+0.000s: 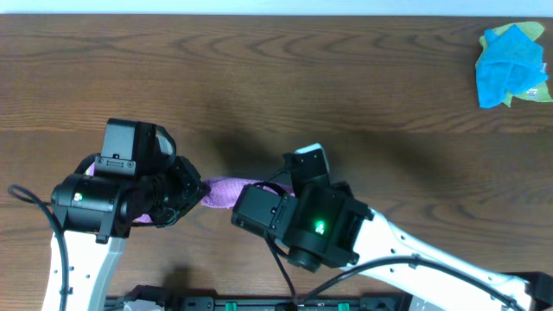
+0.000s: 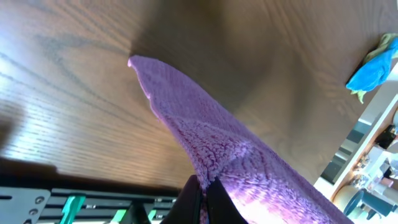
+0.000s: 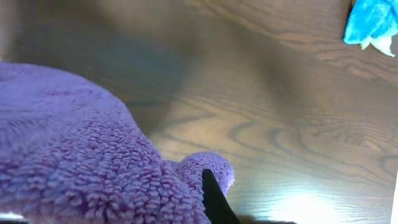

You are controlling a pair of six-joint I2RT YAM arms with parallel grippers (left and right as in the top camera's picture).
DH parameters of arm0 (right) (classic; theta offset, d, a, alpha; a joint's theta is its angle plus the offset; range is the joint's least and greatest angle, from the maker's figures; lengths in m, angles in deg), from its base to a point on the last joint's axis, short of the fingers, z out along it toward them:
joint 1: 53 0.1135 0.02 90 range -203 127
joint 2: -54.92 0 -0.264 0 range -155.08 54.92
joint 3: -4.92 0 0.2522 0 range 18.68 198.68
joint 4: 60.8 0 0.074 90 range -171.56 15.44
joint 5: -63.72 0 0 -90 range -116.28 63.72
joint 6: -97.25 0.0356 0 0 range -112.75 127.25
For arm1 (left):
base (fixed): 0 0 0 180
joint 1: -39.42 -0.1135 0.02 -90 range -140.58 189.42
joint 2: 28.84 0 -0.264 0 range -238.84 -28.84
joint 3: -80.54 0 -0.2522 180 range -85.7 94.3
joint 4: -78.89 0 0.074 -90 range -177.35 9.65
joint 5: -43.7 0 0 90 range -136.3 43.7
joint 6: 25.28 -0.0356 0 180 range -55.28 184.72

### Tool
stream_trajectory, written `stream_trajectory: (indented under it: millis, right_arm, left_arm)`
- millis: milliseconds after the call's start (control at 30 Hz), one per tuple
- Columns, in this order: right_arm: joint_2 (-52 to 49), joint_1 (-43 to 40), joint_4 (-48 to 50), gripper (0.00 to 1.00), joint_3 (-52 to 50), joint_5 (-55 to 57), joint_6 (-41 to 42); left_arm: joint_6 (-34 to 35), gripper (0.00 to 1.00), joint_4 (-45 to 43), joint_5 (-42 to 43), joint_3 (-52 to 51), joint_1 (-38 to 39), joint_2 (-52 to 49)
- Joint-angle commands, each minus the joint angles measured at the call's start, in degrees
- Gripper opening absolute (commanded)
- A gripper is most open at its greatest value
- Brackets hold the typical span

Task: Fold the cloth
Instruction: 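Pull the grippers apart to stretch the purple cloth between them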

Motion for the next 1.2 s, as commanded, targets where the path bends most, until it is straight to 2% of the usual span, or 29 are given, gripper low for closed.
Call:
stream_trajectory:
  millis: [0,133,600,1167]
  right_arm:
    - [1.03,-2.67,0.00,0.01,1.09,2.93,1.44]
    - [1.03,-5.84,2.34,0.01,0.92,4.04,1.01]
    - [0.28,-15.21,17.20,0.01,-7.06,4.42,-8.57]
    - [-1.57,-23.67,39.95,0.01,-15.15,4.37,-25.42]
  left_arm:
    - [1.49,0.06,-1.05,-2.71,1.29,-0.17,0.17]
    - [2.05,0.06,-4.13,-4.07,1.29,-0.17,-0.52]
    - [1.09,0.06,-12.79,-4.74,1.29,-0.09,-10.21]
    - [-0.24,0.06,-22.47,-7.89,1.29,-0.09,-18.23]
